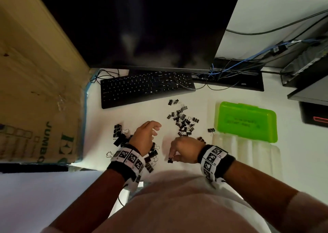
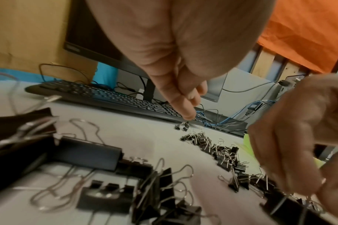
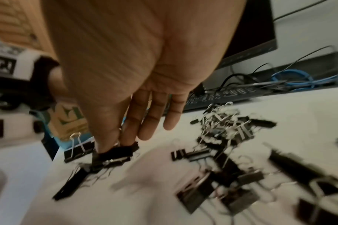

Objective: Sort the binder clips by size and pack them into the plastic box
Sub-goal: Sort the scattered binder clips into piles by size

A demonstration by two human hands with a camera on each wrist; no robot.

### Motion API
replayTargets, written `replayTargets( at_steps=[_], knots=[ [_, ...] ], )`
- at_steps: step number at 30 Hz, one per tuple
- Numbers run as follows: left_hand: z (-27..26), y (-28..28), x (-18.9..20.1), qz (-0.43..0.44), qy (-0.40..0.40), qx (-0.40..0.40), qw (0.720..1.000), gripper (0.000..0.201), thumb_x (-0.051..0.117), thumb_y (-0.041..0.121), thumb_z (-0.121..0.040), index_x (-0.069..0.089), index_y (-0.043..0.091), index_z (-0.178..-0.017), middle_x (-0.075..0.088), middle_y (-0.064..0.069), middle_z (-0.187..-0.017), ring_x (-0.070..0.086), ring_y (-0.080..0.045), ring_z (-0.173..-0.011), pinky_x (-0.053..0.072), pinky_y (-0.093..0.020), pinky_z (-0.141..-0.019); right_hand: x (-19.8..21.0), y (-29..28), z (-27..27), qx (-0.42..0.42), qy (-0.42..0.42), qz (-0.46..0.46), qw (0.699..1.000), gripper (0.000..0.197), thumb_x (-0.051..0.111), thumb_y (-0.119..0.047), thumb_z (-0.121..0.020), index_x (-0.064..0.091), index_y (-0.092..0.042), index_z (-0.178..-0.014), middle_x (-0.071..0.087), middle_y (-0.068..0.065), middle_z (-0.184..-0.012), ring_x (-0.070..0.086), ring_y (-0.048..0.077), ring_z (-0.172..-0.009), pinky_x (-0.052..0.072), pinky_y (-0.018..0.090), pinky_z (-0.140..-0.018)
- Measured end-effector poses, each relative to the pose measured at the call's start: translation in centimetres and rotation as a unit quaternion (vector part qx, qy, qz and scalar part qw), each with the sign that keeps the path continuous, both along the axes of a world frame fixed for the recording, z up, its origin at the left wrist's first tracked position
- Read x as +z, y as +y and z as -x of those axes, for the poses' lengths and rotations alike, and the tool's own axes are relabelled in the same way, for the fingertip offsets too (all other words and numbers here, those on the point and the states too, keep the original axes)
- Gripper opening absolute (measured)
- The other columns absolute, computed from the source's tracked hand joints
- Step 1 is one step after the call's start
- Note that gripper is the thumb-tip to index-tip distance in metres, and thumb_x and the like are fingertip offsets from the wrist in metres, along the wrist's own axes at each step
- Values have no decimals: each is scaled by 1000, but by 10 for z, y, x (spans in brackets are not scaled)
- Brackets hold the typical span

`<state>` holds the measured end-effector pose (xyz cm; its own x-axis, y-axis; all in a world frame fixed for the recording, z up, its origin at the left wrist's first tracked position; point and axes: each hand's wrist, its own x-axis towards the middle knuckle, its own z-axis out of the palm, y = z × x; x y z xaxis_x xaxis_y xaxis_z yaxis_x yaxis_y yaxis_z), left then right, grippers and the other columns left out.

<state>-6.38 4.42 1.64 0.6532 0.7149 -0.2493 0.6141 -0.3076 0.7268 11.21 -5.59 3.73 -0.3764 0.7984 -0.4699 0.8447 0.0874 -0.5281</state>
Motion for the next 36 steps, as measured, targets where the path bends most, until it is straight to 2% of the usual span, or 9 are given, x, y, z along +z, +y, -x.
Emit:
replayTargets(
  at_steps=[4,9,11,14,18,22,30,33,36],
  knots=[
    [20,-13,5,7,-4,11,1000,61,39,-23,-74,54,19,-115,58,3,-106,59,-11,-93,49,-18,-77,-14,7,20,32,-12,-46,998,21,58,-27,-89,71,-23,-105,69,-1,-108,57,21,-103,47,33,-84],
    [44,-43,5,4,-21,61,998,46,47,-13,-84,52,15,-121,56,-2,-115,55,-8,-99,42,-3,-82,-23,6,22,14,15,-95,995,24,54,-22,-92,69,-22,-111,67,3,-113,54,24,-105,45,33,-85],
    [53,-55,4,13,-16,85,996,43,64,5,-83,49,18,-121,53,3,-111,52,-8,-97,45,-16,-82,-26,3,20,22,20,-106,994,25,52,-18,-93,69,-19,-112,66,5,-113,55,26,-105,46,34,-85],
    [60,-70,0,73,33,90,993,67,81,15,-68,43,22,-123,47,8,-111,48,-10,-97,40,-21,-79,-28,1,17,10,47,-112,993,24,54,-15,-91,70,-15,-109,68,7,-112,58,27,-103,47,34,-84],
    [62,-78,-11,89,64,65,992,61,72,5,-77,39,24,-124,40,10,-118,50,-14,-109,42,-21,-87,-27,-5,15,-39,115,-106,987,18,61,-17,-89,73,-16,-102,72,4,-104,66,20,-93,52,30,-83],
    [67,-77,-16,36,60,110,991,53,65,3,-83,39,19,-126,42,4,-116,48,-12,-101,40,-21,-87,-30,-11,14,-108,165,-87,976,14,67,-13,-84,75,-14,-95,74,3,-100,69,14,-88,54,26,-84],
    [86,-79,-34,8,56,176,983,31,55,10,-89,40,15,-115,48,-3,-114,54,-13,-86,49,-32,-82,-34,-12,25,-64,67,-19,995,35,50,-2,-89,65,-14,-118,67,7,-118,62,21,-107,48,29,-95],
    [86,-85,-34,55,40,160,985,43,67,23,-83,37,22,-115,44,3,-110,54,-13,-89,48,-31,-78,-28,-9,11,-100,68,-38,992,48,42,7,-87,59,-18,-125,64,7,-121,61,20,-108,48,32,-97],
    [82,-84,-36,108,33,179,977,77,81,18,-70,32,27,-128,39,5,-125,51,-14,-99,43,-24,-79,-24,-7,-27,-170,11,-99,980,49,45,8,-84,61,-19,-121,64,6,-123,60,21,-111,46,32,-100]
  ],
)
